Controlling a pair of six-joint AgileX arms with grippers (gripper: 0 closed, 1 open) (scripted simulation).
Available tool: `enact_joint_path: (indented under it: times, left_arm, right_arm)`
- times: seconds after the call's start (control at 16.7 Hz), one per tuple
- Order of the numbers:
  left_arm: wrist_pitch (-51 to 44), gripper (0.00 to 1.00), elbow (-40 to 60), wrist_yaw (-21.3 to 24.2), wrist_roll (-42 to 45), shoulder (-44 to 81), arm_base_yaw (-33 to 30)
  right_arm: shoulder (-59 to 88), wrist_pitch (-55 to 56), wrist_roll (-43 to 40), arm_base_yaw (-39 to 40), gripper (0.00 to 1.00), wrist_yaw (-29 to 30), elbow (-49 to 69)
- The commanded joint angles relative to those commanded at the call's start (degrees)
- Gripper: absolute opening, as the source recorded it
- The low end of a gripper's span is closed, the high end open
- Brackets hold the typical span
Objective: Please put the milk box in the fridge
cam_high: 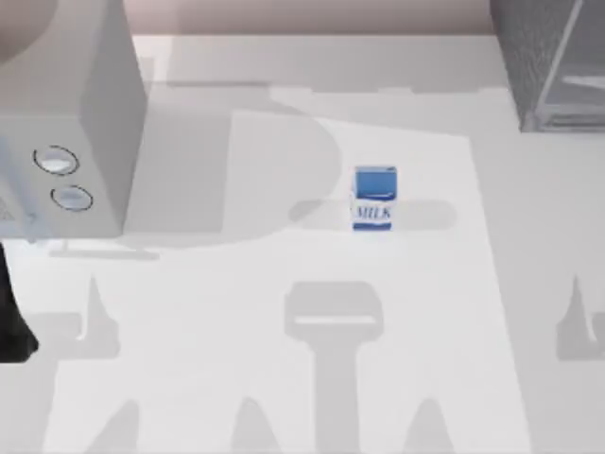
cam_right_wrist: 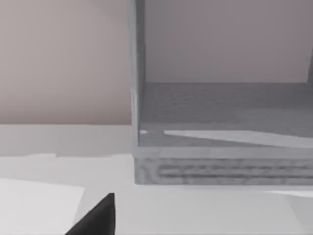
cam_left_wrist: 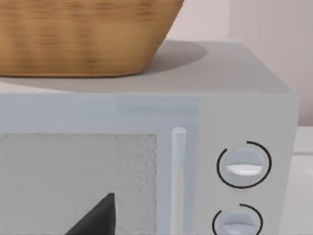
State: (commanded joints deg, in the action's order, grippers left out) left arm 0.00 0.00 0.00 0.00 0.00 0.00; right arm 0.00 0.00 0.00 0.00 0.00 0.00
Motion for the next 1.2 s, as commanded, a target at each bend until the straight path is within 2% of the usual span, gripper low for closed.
enact_joint_path:
  times: [0.3, 0.54, 0.84, 1.2]
  left_arm:
    - [0.00, 1.00, 0.00, 0.00, 0.00, 0.00, 0.00]
    - [0.00, 1.00, 0.00, 0.00, 0.00, 0.00, 0.00]
    - [0.00, 1.00, 0.00, 0.00, 0.00, 0.00, 0.00]
    - [0.00, 1.00, 0.00, 0.00, 0.00, 0.00, 0.00]
  right_arm:
    - [2.35, 2.06, 0.04, 1.17, 1.00, 0.68, 1.28]
    - [11.88, 9.39, -0.02, 5.18, 1.00, 3.72, 5.65]
    - [32.09, 23.49, -0.35, 12.45, 1.00, 10.44, 13.79]
    - [64.39, 44.64, -0.41, 22.98, 1.00, 21.32, 25.73]
